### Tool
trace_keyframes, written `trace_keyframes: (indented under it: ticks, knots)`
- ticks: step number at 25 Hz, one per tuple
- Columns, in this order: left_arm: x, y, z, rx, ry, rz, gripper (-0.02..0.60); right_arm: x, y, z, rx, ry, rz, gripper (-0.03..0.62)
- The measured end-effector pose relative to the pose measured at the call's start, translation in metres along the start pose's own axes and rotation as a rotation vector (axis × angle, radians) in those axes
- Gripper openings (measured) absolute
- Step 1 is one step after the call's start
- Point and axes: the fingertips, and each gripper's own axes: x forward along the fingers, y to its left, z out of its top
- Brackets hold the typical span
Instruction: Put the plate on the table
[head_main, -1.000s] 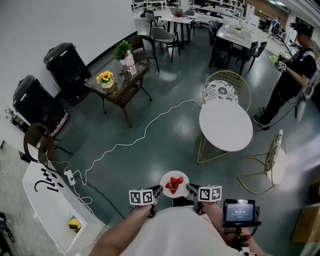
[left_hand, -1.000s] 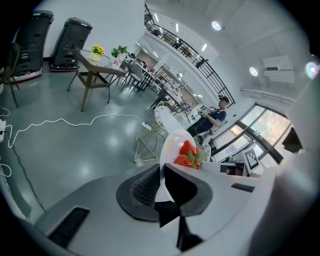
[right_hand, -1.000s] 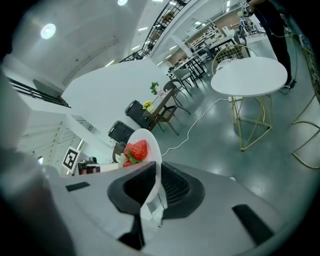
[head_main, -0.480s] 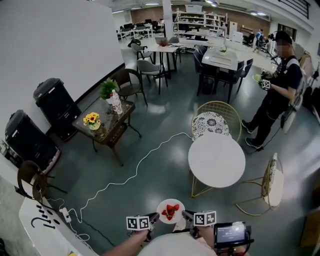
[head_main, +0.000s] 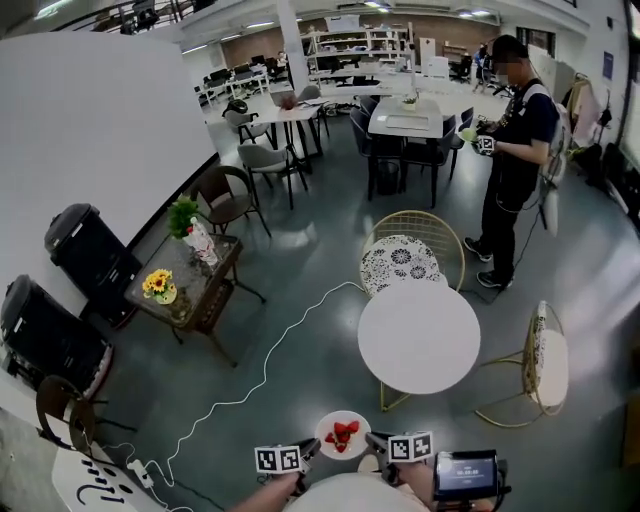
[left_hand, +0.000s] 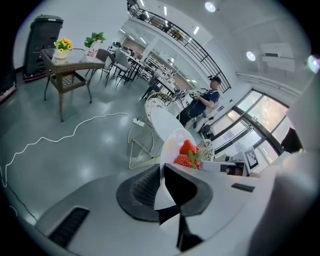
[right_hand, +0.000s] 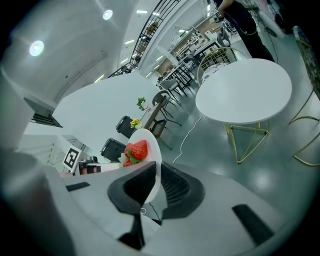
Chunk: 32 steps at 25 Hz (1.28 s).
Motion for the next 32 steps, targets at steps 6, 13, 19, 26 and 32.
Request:
trace_keyframes:
  ticks: [6,13,19,26,32]
  knots:
    - [0.024,-0.007,0.017,0.049,0.033,-0.027,0.028,-0.008,-0.017,0.014,0.027,-0.048,-0.033,0.031]
    - [0.049,-0.015,0.034,0.102,0.099,-0.067,0.028,-0.014,-0.034,0.026,0.073,-0.106,-0.073,0.031]
    - [0.069,-0.011,0.06,0.144,0.157,-0.111,0.028,-0.006,-0.044,0.042,0.123,-0.154,-0.122,0.031]
    - [0.081,0.009,0.109,0.2,0.204,-0.153,0.028,0.026,-0.042,0.073,0.177,-0.208,-0.16,0.031]
    - [0.092,0.032,0.158,0.207,0.238,-0.19,0.028,0.06,-0.039,0.113,0.187,-0.23,-0.189,0.031]
